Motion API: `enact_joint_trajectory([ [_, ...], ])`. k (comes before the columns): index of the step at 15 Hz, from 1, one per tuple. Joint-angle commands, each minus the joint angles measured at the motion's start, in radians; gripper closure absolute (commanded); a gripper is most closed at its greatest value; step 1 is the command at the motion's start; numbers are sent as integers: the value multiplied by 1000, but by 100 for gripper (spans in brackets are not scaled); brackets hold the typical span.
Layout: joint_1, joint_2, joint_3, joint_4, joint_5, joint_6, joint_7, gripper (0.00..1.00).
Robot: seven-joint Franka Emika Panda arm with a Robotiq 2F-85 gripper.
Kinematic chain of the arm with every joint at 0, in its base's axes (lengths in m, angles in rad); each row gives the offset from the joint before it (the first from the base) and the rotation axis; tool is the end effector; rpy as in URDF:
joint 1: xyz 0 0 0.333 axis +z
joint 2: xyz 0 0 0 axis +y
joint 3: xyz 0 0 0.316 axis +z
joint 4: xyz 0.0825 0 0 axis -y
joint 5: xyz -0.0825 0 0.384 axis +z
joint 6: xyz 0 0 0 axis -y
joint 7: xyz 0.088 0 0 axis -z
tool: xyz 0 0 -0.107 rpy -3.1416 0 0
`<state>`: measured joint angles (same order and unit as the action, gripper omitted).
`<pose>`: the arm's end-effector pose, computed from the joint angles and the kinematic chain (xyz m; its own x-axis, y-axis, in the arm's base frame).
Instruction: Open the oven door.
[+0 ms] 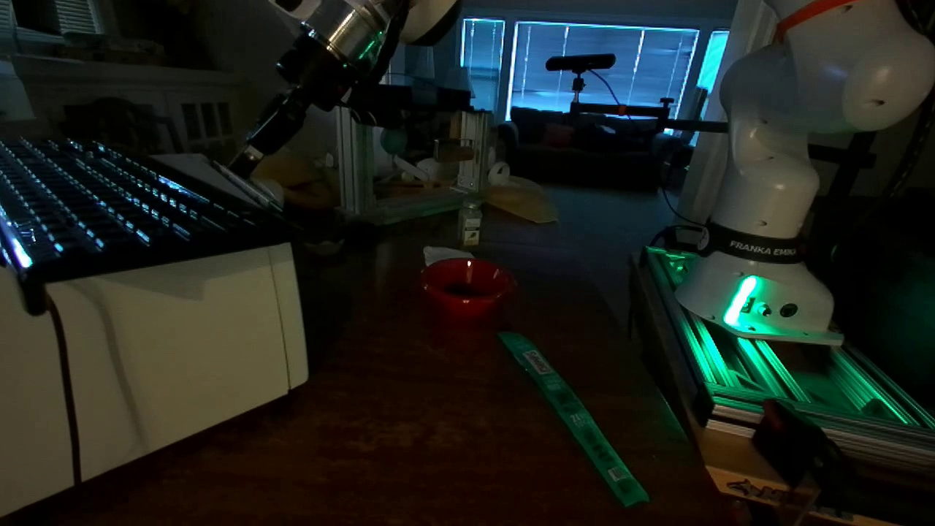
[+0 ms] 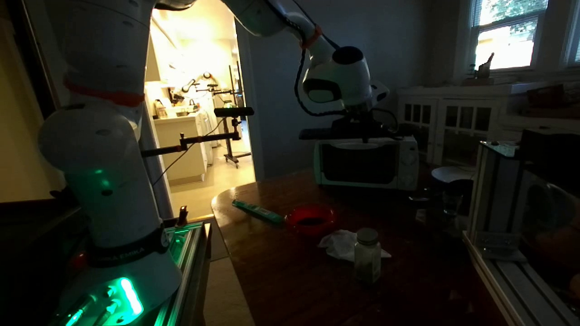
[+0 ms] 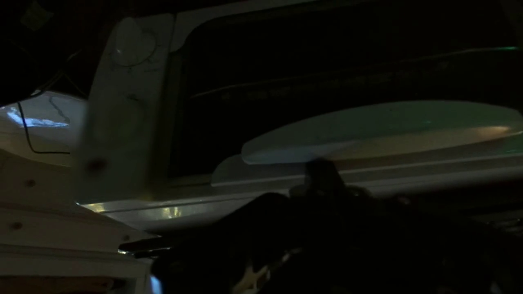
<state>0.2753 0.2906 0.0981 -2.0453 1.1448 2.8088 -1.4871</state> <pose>0.5858 0.1797 0.3297 0.5088 0.5414 0.6693 0.7431 -0.6687 -0.0241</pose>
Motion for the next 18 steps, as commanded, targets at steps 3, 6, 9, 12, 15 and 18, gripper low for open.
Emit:
enact_joint_trajectory([
  [3,10,-12,-53,-46,-171,-13,139,100],
  [6,9,-20,-67,-61,-224,-25,193,100],
  [9,7,-25,-78,-80,-260,-36,234,100],
  [12,7,-44,-90,-111,-291,-41,273,100],
  [15,5,-70,-105,-153,-316,-41,307,100],
  [18,3,-90,-121,-199,-335,-43,334,100],
])
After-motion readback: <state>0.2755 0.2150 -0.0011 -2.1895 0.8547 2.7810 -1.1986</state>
